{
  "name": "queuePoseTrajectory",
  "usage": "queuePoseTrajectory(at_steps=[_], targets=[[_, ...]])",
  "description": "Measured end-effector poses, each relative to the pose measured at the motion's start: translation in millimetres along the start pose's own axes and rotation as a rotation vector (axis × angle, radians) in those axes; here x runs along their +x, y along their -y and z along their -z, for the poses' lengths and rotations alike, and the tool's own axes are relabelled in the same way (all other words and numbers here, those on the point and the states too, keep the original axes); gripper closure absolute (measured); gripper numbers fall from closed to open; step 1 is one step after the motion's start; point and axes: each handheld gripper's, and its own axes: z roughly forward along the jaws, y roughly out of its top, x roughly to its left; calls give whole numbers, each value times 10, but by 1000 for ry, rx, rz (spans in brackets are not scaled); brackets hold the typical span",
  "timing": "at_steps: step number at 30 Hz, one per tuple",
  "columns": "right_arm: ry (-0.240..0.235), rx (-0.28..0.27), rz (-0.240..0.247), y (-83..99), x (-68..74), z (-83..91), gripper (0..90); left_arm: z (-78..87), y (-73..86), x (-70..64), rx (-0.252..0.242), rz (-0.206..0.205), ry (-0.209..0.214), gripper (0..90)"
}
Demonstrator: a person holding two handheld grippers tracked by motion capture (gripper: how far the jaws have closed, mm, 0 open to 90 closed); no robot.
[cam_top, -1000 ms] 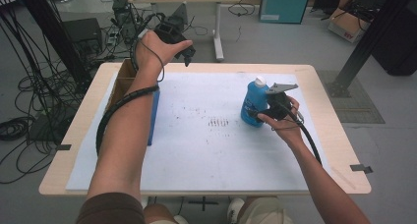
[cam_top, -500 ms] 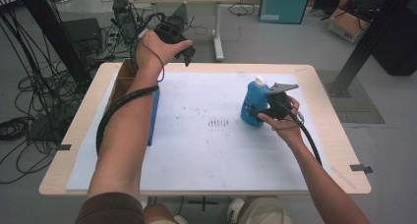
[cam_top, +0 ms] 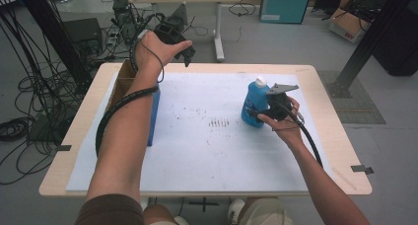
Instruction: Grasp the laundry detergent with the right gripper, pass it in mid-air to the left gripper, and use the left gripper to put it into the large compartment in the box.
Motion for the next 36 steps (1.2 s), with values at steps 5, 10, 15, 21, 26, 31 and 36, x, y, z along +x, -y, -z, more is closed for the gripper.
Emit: queuePoseTrajectory(at_steps=[5, 10, 15, 21, 26, 31, 36], targets=[[-2, -7, 4, 1, 5, -11, 24, 0, -2, -5, -3, -2, 1, 52], [-4, -12, 3, -3, 5, -4, 29, -1, -9, -10, -1, -5, 1, 52], [-5, -14, -1, -5, 0, 6, 30, -4, -13, -15, 0, -4, 1, 52], [-8, -22, -1, -6, 7, 1, 29, 4, -18, -15, -1, -7, 1, 52], [-10, -29, 3, -6, 9, -3, 31, 4, -17, -11, -2, -5, 2, 52], [-9, -31, -3, -7, 9, -2, 40, -6, -11, -7, 0, -5, 2, 52], [2, -34, -1, 0, 3, -13, 96, -10, -7, -2, -1, -3, 8, 52]])
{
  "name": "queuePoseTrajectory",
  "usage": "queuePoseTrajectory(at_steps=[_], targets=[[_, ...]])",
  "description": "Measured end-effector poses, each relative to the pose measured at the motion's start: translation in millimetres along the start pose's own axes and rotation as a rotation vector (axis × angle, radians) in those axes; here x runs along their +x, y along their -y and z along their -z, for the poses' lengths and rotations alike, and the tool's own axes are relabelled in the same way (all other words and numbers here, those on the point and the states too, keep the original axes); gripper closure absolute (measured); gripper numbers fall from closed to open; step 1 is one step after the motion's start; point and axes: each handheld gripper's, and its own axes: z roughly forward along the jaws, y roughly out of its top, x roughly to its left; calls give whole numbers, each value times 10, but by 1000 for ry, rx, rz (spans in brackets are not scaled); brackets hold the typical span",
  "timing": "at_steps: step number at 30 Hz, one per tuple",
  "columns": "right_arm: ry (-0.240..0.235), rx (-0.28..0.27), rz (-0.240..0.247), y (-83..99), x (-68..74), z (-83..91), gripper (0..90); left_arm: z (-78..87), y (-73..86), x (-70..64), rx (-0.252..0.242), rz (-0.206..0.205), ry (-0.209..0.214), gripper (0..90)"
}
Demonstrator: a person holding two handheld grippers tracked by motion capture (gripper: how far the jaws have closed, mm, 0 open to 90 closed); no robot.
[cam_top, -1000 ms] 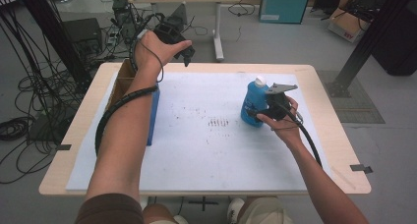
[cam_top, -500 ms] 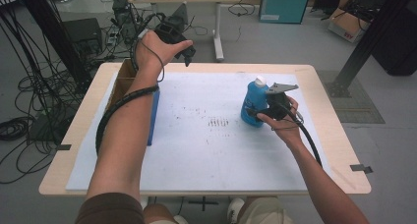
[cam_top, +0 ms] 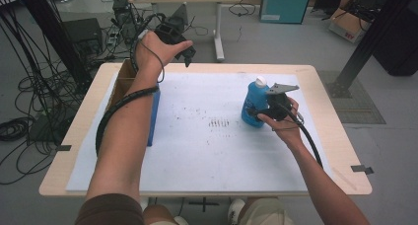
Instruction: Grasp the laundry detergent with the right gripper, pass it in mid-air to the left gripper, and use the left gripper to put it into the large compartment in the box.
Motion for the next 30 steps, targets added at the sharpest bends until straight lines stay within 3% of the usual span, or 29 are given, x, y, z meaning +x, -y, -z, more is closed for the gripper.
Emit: queuePoseTrajectory(at_steps=[22, 30], targets=[[-30, -19, 23, 23, 7, -22, 363, -15, 6, -15, 8, -9, -6, 52], [-41, -21, 22, 33, 2, -19, 381, -9, 2, -24, 7, -9, -7, 52]])
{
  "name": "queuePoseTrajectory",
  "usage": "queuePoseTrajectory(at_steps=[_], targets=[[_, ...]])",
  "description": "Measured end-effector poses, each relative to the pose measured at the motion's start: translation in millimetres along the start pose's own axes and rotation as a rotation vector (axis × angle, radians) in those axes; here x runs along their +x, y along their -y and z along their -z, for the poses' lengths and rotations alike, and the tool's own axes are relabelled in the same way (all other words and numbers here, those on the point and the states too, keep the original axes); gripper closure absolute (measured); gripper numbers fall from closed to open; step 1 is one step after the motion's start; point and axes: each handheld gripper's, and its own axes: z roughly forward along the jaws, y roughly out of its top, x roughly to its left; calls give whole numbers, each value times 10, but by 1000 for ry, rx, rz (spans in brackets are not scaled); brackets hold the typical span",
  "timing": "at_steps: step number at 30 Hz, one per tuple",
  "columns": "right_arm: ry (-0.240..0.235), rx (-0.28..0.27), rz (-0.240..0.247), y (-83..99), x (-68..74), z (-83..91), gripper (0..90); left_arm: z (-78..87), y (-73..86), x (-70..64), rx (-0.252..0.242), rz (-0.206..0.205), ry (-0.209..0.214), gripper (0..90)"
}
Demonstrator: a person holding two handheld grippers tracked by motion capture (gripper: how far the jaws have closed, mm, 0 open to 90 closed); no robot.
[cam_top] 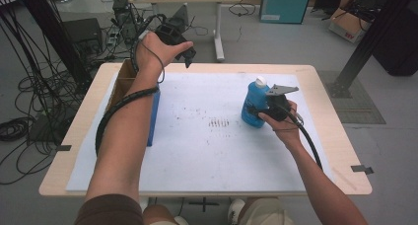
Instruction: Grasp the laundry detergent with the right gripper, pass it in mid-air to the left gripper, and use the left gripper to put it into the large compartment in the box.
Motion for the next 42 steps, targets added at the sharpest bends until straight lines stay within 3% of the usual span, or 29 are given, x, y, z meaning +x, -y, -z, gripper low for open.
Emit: queuePoseTrajectory(at_steps=[42], targets=[[-19, -1, -19, 6, -21, -3, 404, 43, 18, -22, 3, -4, -14, 52]])
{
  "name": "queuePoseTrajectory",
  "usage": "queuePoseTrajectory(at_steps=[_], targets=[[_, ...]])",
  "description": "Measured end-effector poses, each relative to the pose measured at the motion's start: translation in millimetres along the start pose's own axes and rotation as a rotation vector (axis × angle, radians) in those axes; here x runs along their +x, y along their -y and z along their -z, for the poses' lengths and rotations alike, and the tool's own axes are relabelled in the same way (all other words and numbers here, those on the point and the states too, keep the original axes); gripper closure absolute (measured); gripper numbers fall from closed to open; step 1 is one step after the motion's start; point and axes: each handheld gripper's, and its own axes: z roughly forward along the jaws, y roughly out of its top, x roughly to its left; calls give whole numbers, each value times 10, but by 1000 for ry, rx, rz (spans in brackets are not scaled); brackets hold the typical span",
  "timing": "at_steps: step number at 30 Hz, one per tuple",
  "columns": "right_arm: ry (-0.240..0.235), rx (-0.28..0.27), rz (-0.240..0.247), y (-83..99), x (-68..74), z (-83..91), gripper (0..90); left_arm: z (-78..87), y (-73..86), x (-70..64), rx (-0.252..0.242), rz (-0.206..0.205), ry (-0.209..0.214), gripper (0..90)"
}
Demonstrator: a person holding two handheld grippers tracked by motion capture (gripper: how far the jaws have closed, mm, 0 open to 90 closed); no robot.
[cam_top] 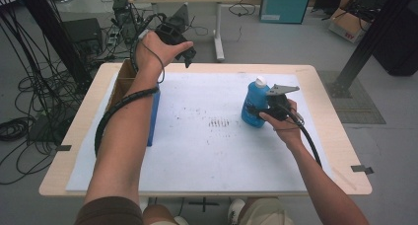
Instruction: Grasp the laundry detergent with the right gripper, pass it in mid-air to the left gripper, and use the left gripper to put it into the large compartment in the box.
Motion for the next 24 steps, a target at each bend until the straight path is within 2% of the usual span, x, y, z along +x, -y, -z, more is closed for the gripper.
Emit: queuePoseTrajectory(at_steps=[24], targets=[[-1, 0, -2, 0, -3, 0, 411, 15, -1, -22, 2, -9, -2, 52]])
